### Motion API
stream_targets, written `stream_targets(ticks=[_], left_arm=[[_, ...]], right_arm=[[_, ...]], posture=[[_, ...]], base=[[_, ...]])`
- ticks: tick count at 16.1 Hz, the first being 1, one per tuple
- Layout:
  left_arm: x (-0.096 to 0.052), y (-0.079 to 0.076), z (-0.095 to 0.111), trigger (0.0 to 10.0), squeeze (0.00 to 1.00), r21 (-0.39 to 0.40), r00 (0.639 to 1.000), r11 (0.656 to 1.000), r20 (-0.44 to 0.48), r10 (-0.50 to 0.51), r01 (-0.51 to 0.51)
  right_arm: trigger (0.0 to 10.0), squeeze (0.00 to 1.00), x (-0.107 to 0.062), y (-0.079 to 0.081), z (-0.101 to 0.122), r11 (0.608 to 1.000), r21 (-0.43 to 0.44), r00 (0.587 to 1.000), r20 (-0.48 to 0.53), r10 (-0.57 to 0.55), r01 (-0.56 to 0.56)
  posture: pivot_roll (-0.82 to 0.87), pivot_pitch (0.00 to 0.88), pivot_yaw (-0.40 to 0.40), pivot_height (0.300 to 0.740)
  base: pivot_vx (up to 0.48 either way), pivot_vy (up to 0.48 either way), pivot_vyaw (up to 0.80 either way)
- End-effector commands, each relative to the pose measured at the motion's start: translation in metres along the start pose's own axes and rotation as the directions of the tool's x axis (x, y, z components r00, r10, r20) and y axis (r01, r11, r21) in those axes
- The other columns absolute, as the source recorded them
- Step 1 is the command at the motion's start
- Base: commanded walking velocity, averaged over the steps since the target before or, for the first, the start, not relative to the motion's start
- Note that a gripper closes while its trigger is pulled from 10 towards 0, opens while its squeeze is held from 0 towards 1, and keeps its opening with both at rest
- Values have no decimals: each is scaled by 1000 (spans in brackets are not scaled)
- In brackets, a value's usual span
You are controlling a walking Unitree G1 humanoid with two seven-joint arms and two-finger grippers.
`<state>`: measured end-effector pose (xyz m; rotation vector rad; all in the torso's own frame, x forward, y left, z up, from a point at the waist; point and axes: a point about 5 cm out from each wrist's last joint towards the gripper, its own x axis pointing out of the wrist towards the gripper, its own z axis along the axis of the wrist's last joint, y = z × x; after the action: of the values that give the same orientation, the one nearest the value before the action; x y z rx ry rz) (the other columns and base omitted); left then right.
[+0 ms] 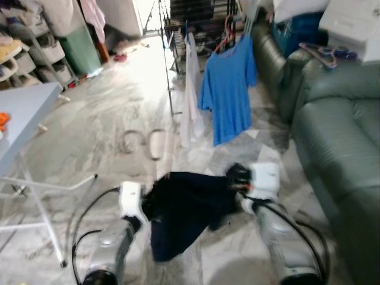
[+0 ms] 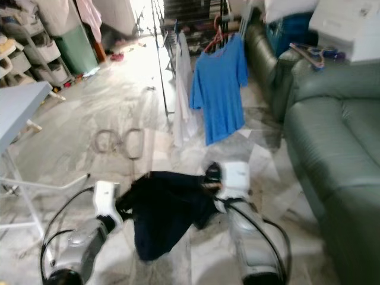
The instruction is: Hang hanger
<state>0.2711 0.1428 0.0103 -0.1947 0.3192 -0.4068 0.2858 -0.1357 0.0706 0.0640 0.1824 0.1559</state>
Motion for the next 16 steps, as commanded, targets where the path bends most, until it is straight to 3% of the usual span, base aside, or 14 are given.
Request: stream_targets(ticks=[1, 8, 12, 16], left_arm=[[-4, 11, 10, 10000, 0, 10, 999, 999, 24, 35, -36], [-18, 1, 13, 10000, 0, -8, 998, 999, 53, 32, -32], [-23, 6, 11, 10000, 0, 71, 999, 996, 25, 45, -47], [-30, 4, 28, 10000, 0, 177, 994, 981, 56, -90, 79]], right_arm=[[10000, 0, 4, 11, 9, 1000, 11, 999, 42, 28, -29], [10000, 0, 6, 14, 11, 998, 3, 997, 45, 60, -60], [10000, 0, 5, 10, 8, 997, -37, 998, 27, 64, -63], [10000, 0, 18, -22, 19, 997, -50, 998, -14, -56, 56]], posture=[[-184, 0, 117, 740], [-168, 0, 92, 740], [-167, 0, 86, 740], [-178, 0, 97, 740]], base=[[0, 345, 0], [0, 0, 0], [0, 0, 0], [0, 0, 0]])
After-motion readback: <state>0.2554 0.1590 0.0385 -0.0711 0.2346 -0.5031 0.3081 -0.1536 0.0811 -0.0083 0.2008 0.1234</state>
